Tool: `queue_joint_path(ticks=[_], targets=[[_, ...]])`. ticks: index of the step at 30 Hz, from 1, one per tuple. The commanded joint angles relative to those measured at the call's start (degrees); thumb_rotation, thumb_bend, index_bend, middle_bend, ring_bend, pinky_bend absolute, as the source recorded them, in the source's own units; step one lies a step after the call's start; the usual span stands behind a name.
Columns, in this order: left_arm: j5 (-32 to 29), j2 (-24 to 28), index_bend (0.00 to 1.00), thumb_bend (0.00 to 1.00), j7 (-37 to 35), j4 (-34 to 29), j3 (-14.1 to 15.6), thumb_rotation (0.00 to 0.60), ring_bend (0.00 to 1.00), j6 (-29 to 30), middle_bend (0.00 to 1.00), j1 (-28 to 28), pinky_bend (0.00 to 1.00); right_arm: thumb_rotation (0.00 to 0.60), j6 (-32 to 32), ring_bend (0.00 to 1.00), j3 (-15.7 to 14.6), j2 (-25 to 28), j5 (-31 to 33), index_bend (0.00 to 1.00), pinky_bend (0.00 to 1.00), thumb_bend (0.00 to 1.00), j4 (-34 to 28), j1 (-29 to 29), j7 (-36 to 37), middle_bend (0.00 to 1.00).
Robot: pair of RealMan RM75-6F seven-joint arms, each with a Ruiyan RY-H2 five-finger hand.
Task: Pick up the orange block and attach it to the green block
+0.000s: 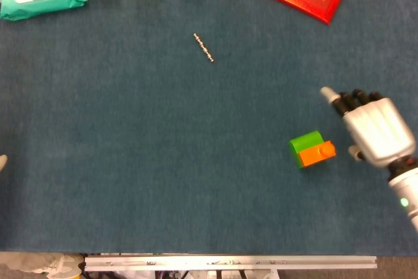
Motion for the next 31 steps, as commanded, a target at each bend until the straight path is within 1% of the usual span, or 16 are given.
queue_joint_path(ticks=[1, 2, 5, 7, 14, 18, 22, 31], targets=[[-0.05, -0.21, 0.17, 0.17, 0.59, -0.27, -0.28, 0.600, 0.18, 0.45, 0.19, 0.00, 0.13, 0.600, 2.13, 0.31, 1.19, 3.20, -3.64, 0.23, 0.40, 0.15, 4.33, -2.19, 6.76, 0.37], [-0.09, -0.32, 0.17, 0.17, 0.86, -0.35, -0.41, 0.600, 0.18, 0.67, 0.19, 0.01, 0.13, 0.600, 2.43, 0.32, 1.58, 3.77, -3.91, 0.27, 0.40, 0.17, 5.46, -2.68, 8.82, 0.38], [-0.22, -0.54, 0.17, 0.17, 1.57, -0.55, -0.74, 0.600, 0.18, 1.17, 0.19, 0.02, 0.13, 0.600, 2.92, 0.34, 2.57, 4.74, -3.97, 0.35, 0.41, 0.19, 8.23, -3.69, 12.85, 0.41], [-0.31, -0.79, 0.17, 0.17, 2.06, -0.59, -0.96, 0.600, 0.18, 1.56, 0.19, 0.05, 0.13, 0.600, 3.27, 0.36, 3.24, 5.08, -4.07, 0.38, 0.42, 0.20, 10.52, -4.54, 15.96, 0.43], [-0.66, -1.35, 0.17, 0.17, 3.75, -0.85, -1.43, 0.600, 0.18, 1.96, 0.19, -0.11, 0.13, 0.600, 4.14, 0.37, 4.91, 6.33, -3.50, 0.43, 0.43, 0.21, 15.45, -7.47, 23.61, 0.44], [-0.08, -1.57, 0.17, 0.17, 4.15, -1.17, -1.53, 0.600, 0.18, 2.44, 0.19, -0.26, 0.13, 0.600, 5.75, 0.38, 4.95, 7.49, -5.49, 0.43, 0.43, 0.21, 15.22, -9.19, 26.10, 0.45], [1.83, -2.34, 0.17, 0.17, 4.30, -1.08, -1.70, 0.600, 0.18, 4.22, 0.19, -0.35, 0.13, 0.600, 8.11, 0.40, 4.68, 8.65, -8.05, 0.45, 0.44, 0.21, 14.06, -11.19, 27.05, 0.47], [2.73, -2.11, 0.17, 0.17, 5.59, -2.72, -1.71, 0.600, 0.18, 4.62, 0.19, -0.70, 0.13, 0.600, 10.26, 0.40, 4.09, 10.05, -9.72, 0.45, 0.44, 0.21, 12.47, -15.00, 28.01, 0.47]])
